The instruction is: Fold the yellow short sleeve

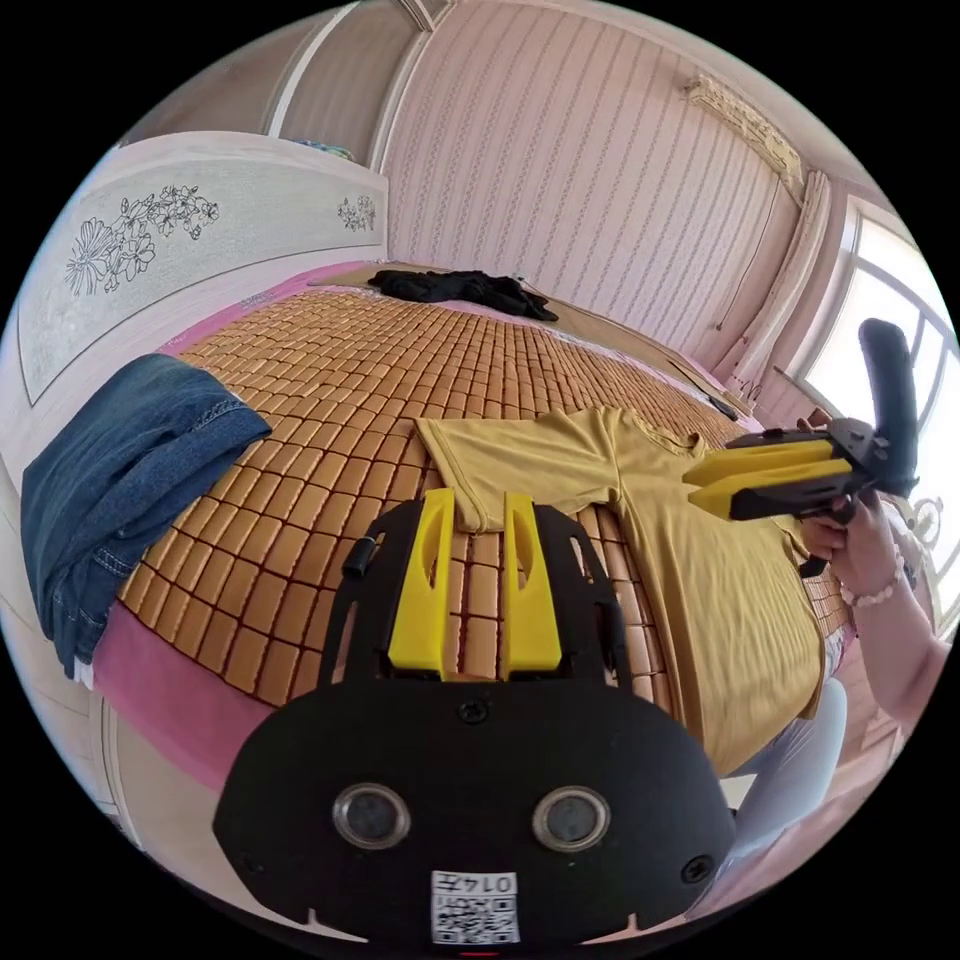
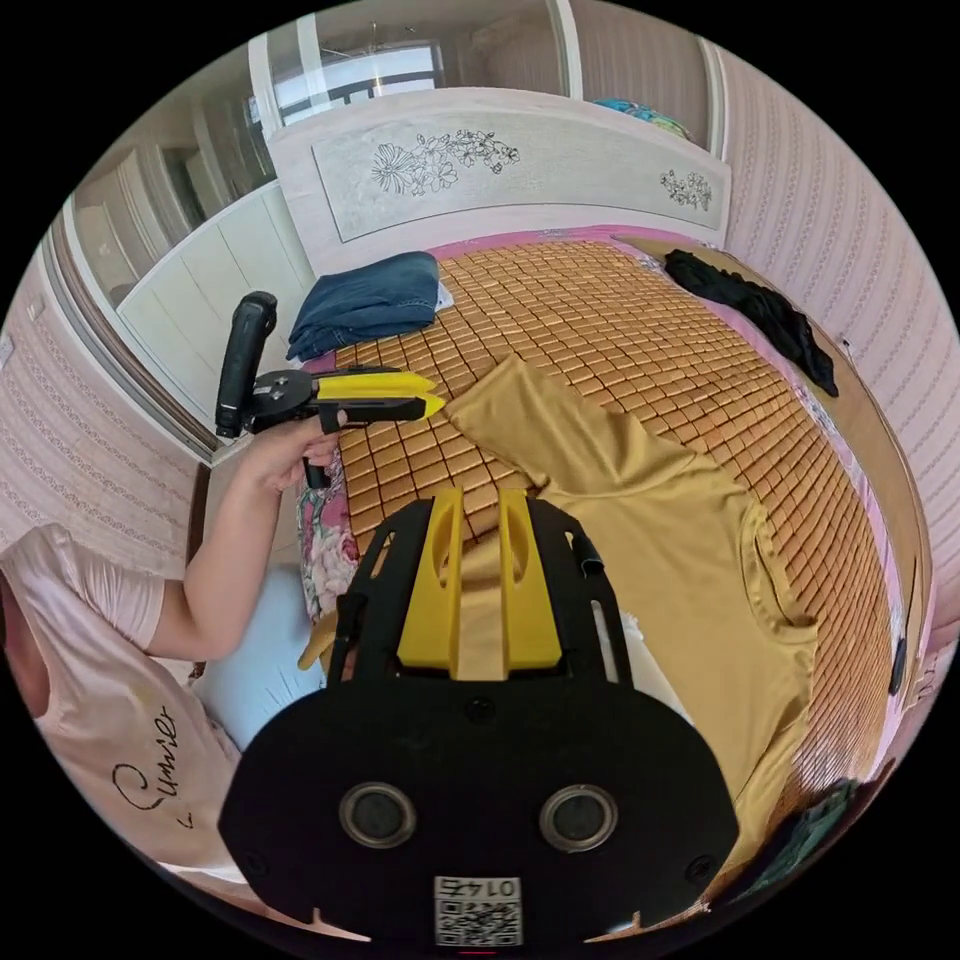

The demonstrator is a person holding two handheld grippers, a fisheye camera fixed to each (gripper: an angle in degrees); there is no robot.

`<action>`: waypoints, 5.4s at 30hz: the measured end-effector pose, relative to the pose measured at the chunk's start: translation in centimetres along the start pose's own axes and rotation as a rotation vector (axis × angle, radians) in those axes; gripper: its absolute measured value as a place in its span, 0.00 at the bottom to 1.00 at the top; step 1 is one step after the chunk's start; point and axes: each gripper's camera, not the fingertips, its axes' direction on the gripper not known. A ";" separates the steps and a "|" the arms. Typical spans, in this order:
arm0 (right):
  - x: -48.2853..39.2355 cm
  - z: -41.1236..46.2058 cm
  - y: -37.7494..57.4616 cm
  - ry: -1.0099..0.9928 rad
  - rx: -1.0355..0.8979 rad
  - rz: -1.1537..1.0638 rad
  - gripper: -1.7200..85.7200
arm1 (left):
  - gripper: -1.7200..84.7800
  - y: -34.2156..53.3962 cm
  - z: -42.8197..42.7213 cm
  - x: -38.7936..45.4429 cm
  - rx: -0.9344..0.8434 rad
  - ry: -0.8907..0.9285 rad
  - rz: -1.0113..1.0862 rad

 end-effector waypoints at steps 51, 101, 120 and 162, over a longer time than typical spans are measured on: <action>21.4 -7.8 15.7 -0.001 0.096 0.599 0.07 | 0.11 -2.1 6.6 13.6 -0.070 0.139 0.510; 21.1 -2.3 6.8 0.027 0.046 0.267 0.09 | 0.07 -10.7 10.0 18.5 -0.172 0.205 0.567; 15.8 -0.7 19.9 0.038 -0.002 0.309 0.11 | 0.01 -9.5 13.9 35.1 -0.370 0.267 0.918; 16.0 -14.6 61.0 0.326 0.263 0.971 0.15 | 0.07 -18.4 26.1 95.0 -0.329 0.265 1.050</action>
